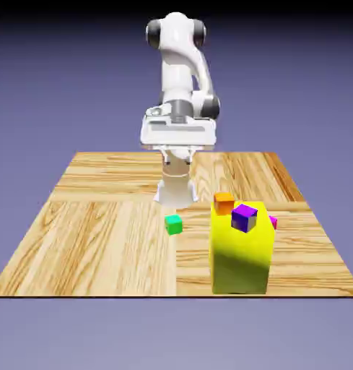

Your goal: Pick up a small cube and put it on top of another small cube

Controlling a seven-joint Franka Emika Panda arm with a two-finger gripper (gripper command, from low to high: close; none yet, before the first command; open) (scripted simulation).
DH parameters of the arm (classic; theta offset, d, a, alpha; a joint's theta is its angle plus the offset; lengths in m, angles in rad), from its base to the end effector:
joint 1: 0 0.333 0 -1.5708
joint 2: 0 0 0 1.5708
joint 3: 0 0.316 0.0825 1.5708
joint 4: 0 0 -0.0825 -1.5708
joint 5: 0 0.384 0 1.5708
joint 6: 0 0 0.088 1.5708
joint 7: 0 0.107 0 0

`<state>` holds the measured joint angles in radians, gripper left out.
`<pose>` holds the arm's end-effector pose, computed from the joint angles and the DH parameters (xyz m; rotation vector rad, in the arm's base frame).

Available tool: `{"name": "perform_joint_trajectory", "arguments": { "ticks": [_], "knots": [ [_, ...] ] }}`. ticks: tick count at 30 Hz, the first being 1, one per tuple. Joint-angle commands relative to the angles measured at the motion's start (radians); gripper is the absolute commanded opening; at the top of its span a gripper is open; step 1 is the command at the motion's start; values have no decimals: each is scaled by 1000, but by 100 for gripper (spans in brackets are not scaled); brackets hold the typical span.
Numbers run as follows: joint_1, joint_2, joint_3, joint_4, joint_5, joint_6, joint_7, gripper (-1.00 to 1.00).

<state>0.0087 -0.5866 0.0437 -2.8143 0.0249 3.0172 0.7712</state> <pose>0.3858 0.0186 0.4596 -2.4757 0.9594 -1.0206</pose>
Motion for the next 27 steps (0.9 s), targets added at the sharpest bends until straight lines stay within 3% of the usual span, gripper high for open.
{"name": "perform_joint_trajectory", "arguments": {
  "ticks": [1,27],
  "knots": [
    [-3,-14,36,-4,21,-16,25,0],
    [-73,-372,979,-97,558,-442,677,0]
  ]
}}
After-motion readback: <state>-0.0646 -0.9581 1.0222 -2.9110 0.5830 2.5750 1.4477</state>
